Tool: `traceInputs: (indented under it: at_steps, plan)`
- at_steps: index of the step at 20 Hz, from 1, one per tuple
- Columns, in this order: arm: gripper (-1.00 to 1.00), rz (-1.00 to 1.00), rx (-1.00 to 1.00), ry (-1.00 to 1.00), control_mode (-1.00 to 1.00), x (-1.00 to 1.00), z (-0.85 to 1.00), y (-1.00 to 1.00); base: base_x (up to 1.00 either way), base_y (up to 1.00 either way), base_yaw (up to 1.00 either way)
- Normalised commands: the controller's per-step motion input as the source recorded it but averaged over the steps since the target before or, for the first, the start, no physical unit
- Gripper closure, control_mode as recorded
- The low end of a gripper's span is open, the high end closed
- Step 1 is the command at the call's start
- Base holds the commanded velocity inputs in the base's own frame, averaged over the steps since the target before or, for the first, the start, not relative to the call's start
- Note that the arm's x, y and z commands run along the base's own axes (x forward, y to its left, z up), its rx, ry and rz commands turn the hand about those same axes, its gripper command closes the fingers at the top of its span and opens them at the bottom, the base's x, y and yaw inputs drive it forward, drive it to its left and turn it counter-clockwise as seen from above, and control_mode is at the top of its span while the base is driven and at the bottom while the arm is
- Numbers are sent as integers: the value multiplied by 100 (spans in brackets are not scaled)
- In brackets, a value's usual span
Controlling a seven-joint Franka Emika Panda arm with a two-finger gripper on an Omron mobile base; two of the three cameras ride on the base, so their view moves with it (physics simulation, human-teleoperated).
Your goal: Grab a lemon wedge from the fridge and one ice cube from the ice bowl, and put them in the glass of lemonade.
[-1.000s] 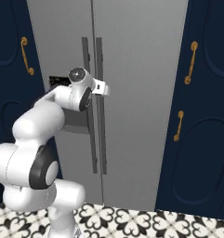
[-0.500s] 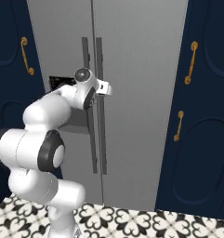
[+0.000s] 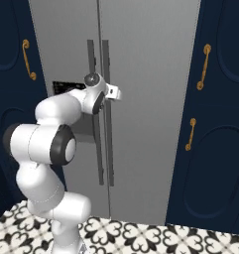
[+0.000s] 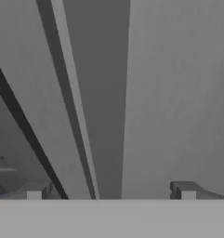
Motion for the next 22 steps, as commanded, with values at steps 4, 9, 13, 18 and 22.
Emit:
traceInputs:
  at_steps: [4, 9, 13, 18, 22]
  plan:
    - [-100, 0, 0, 0, -100, 36, -23, 0, 0, 0, 0]
    - [-100, 0, 0, 0, -100, 37, -36, 0, 0, 0, 0]
    - [-100, 0, 0, 0, -100, 36, -22, -2, 0, 0, 0]
    - [-100, 0, 0, 0, -100, 41, -1, -8, 0, 0, 0]
    - [-100, 0, 0, 0, -100, 2, 0, 0, 0, 0, 0]
